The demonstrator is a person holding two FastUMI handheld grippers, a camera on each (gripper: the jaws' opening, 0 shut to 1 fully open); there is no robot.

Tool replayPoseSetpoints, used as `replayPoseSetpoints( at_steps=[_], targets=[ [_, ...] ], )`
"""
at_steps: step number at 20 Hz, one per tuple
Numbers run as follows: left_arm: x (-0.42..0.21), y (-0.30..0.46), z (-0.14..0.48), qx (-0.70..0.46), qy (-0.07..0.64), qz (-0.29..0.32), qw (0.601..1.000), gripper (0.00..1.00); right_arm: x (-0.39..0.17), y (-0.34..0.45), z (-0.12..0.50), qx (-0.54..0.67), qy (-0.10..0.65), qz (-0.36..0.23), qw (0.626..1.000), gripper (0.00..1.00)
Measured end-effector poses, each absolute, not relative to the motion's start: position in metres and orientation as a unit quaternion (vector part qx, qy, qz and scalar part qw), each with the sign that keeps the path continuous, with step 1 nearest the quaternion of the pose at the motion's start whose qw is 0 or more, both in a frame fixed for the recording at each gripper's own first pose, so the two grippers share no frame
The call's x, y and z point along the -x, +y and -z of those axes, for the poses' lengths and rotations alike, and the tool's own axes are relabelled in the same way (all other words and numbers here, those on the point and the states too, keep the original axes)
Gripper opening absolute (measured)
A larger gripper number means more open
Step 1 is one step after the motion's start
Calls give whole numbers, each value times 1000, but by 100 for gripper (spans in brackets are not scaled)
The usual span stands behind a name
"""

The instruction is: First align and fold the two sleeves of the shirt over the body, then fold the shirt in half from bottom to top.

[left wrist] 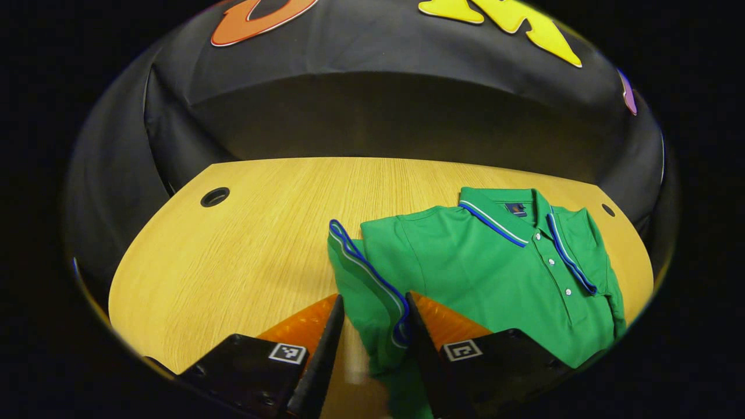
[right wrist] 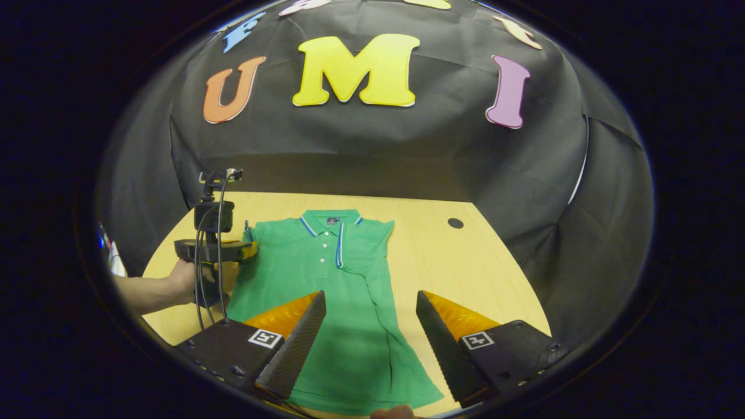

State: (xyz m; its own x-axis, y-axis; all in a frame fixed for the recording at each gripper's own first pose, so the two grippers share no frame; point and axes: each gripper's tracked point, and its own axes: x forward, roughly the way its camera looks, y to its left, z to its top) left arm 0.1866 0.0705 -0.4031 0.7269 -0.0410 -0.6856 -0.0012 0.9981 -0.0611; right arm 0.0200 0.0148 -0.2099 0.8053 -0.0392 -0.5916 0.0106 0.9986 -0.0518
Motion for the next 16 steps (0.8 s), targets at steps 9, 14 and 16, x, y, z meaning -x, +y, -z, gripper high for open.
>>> replayPoseSetpoints(
  at_steps=[9,14,16],
  targets=[
    [-189,72,383,64,342,22,937,8,-22,16,216,28,314,3,949,96],
    [-204,61,335,97,304,38,947,6,-20,9,225,9,320,11,947,96],
    [-209,47,315,86,290,57,951,6,-20,4,225,-1,320,13,947,96]
  ],
)
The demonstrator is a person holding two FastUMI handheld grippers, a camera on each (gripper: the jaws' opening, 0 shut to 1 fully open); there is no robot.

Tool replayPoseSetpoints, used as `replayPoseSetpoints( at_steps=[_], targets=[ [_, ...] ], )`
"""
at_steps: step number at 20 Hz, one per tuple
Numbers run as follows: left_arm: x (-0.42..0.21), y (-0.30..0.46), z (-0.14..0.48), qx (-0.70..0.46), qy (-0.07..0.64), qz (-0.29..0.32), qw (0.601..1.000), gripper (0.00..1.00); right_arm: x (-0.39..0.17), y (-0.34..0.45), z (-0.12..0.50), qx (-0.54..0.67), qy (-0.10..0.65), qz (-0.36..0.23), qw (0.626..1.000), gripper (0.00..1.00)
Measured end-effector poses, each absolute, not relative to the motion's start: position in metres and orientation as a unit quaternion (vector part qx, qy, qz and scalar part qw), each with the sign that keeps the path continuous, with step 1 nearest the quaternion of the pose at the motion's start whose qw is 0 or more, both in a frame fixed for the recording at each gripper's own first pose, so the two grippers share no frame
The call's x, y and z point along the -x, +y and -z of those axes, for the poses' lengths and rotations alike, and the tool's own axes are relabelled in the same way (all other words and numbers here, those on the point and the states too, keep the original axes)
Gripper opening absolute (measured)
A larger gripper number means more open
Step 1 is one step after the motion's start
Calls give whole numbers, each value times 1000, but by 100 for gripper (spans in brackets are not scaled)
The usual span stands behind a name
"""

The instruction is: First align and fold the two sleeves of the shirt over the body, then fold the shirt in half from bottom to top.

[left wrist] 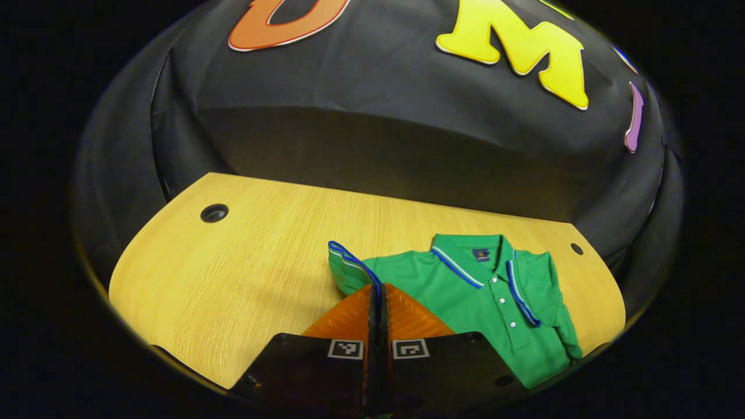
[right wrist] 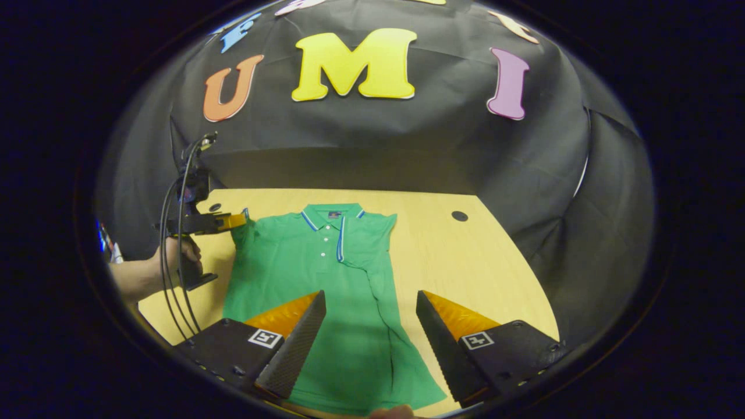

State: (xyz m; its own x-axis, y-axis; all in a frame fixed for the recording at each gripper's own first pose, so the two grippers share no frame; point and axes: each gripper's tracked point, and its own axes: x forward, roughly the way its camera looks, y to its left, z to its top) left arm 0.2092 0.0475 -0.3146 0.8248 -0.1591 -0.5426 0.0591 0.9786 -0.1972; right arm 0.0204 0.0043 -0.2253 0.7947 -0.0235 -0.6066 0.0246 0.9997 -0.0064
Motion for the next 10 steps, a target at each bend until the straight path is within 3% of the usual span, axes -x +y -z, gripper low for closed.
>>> replayPoseSetpoints(
  at_steps=[10],
  targets=[
    [-210,-79,303,50,305,144,940,6,-14,-59,204,-10,294,50,955,96]
  ],
)
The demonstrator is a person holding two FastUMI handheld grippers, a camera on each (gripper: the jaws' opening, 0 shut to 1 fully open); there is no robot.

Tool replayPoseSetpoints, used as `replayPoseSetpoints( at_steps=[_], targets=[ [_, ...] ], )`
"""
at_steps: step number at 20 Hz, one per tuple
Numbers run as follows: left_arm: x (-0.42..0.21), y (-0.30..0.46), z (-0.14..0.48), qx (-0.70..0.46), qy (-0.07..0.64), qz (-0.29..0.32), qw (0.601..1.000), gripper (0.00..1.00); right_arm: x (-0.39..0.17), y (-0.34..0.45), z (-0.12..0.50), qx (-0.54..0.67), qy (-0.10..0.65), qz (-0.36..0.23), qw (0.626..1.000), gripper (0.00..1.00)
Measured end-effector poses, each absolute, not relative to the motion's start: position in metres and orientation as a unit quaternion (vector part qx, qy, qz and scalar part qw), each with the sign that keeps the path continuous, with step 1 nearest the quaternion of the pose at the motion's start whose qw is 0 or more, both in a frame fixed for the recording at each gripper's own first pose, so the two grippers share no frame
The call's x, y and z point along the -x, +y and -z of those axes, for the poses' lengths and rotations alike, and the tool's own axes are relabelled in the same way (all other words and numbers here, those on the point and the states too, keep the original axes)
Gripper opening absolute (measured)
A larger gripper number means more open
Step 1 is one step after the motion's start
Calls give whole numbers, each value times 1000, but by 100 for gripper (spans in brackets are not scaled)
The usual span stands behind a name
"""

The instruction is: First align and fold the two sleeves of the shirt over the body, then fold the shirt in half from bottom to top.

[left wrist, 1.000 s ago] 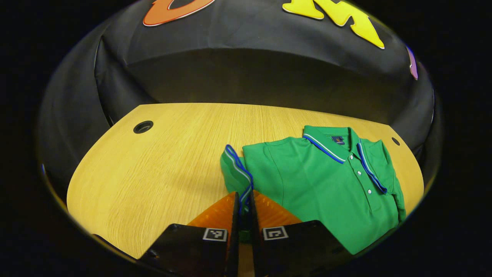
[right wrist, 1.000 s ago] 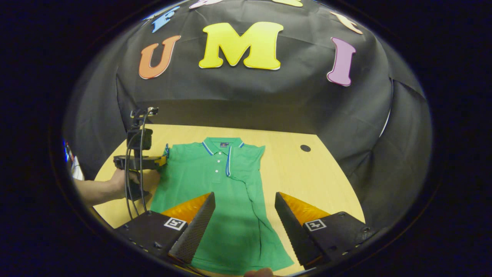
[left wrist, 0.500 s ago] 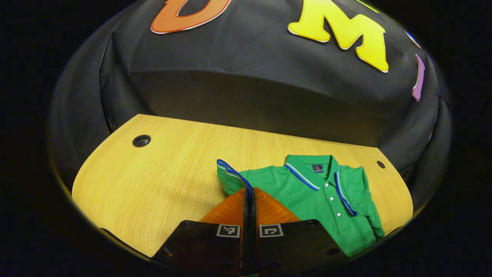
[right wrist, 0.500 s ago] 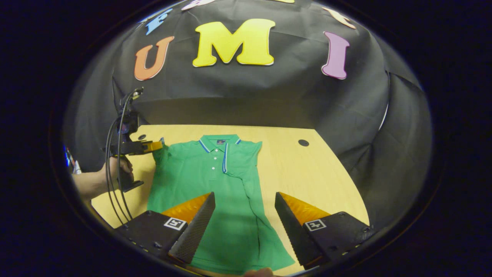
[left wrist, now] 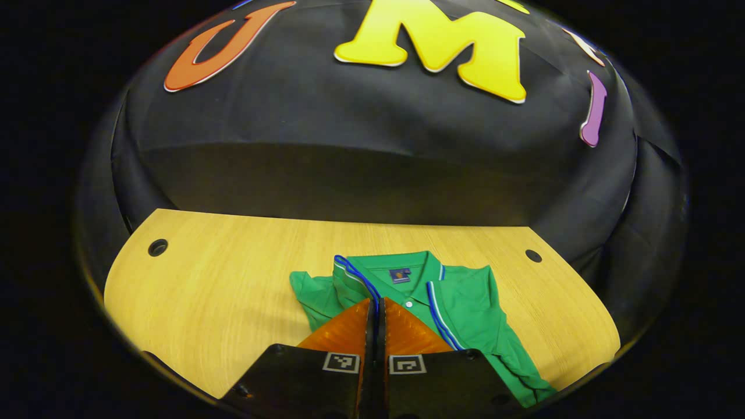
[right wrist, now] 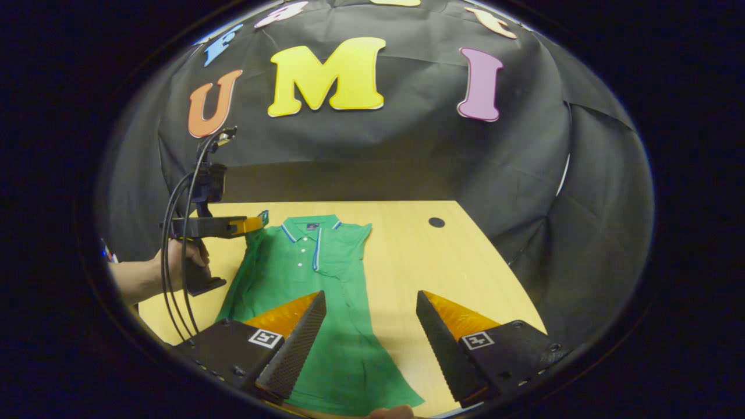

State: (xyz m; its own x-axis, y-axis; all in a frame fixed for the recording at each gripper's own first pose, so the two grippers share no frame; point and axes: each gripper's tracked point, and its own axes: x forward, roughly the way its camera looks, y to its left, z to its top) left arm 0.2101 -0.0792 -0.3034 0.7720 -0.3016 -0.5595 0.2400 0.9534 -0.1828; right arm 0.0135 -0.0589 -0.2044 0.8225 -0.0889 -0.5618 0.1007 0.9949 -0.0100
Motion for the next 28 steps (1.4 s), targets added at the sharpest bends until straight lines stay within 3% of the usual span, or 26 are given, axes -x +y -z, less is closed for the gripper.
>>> replayPoseSetpoints(
  at_steps=[3,5,7,8,10,15,20,28],
  targets=[
    [-209,-102,321,28,312,145,938,7,-8,-78,204,-13,296,59,953,95],
    [-201,-117,331,36,321,155,934,16,-7,-87,204,-13,296,63,953,96],
    [-196,-118,320,42,312,148,937,36,-8,-89,201,-14,291,62,955,95],
    [-191,-119,313,45,304,147,940,73,-9,-88,201,-14,290,58,955,95],
    [-189,-111,301,34,285,124,950,100,-11,-84,200,-13,287,46,957,95],
    [-156,-84,247,35,252,81,964,100,-19,-68,188,-6,268,-3,964,95],
    [-82,-41,208,34,246,58,967,100,-14,-69,184,3,261,-35,965,95],
    [30,12,211,-3,287,51,956,100,21,-74,213,10,304,-99,948,95]
  ],
)
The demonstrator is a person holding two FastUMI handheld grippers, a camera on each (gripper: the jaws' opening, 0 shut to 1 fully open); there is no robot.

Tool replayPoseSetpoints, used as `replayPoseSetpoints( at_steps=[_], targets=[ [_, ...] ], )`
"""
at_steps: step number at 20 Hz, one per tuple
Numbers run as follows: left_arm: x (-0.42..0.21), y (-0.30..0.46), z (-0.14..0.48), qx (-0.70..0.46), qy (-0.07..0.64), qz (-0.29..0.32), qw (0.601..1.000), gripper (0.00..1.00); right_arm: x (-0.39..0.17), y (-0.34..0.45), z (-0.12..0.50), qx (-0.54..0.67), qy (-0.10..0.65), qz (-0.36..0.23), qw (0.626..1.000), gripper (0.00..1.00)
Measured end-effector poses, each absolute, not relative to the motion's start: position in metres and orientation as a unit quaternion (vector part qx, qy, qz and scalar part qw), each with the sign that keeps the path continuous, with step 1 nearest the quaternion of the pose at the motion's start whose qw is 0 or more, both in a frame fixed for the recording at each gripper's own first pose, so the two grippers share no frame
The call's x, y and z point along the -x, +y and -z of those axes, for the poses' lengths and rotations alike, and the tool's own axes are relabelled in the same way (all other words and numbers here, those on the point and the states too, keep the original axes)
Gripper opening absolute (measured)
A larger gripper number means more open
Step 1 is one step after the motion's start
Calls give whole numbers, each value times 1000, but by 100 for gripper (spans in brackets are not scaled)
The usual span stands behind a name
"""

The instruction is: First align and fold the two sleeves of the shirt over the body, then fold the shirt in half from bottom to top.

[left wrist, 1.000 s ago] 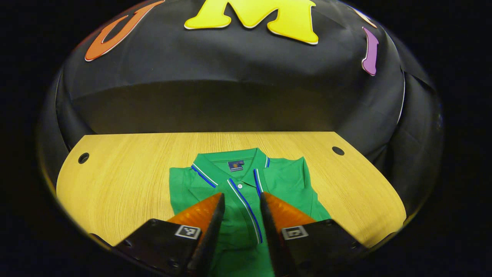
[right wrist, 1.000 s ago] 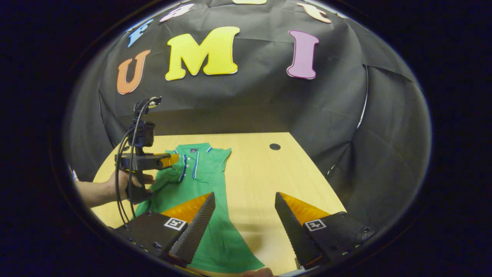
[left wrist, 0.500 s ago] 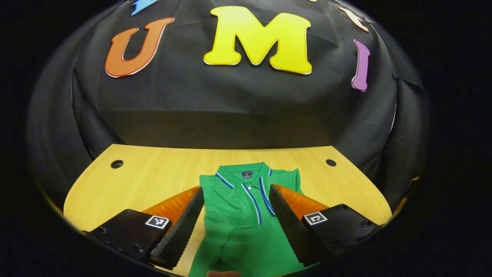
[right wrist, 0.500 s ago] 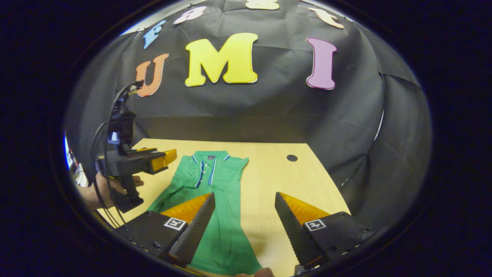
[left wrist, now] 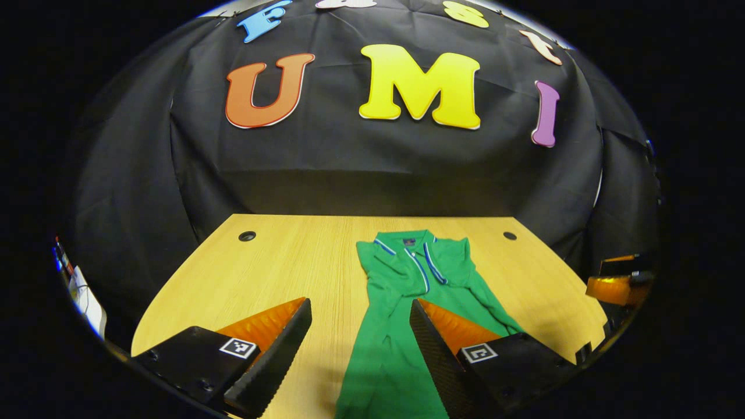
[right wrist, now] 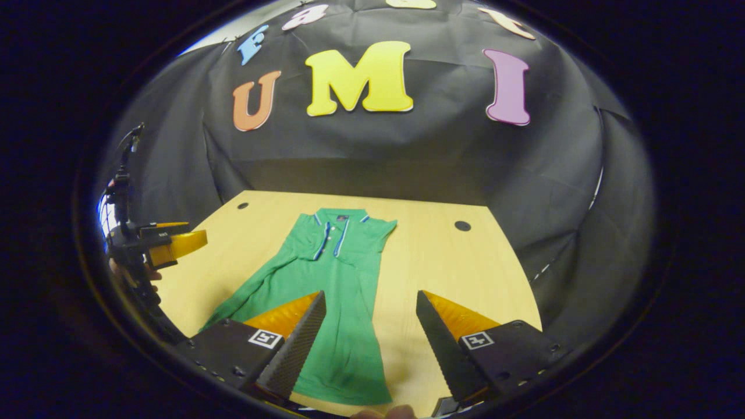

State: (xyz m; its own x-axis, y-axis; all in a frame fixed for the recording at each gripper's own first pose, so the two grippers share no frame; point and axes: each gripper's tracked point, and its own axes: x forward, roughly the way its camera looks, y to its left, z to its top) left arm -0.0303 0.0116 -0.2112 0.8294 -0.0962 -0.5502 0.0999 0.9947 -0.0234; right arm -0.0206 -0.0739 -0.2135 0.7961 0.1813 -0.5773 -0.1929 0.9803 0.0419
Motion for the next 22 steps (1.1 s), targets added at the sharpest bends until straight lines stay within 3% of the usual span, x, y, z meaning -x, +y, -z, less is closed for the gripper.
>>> replayPoseSetpoints(
  at_steps=[5,12,22],
  targets=[
    [102,26,252,-15,377,77,923,100,72,-104,259,38,380,-92,920,96],
    [207,33,335,5,550,98,830,100,131,-114,335,33,494,-92,864,95],
    [216,-17,334,0,567,86,819,100,144,-101,390,55,557,-86,824,97]
  ],
)
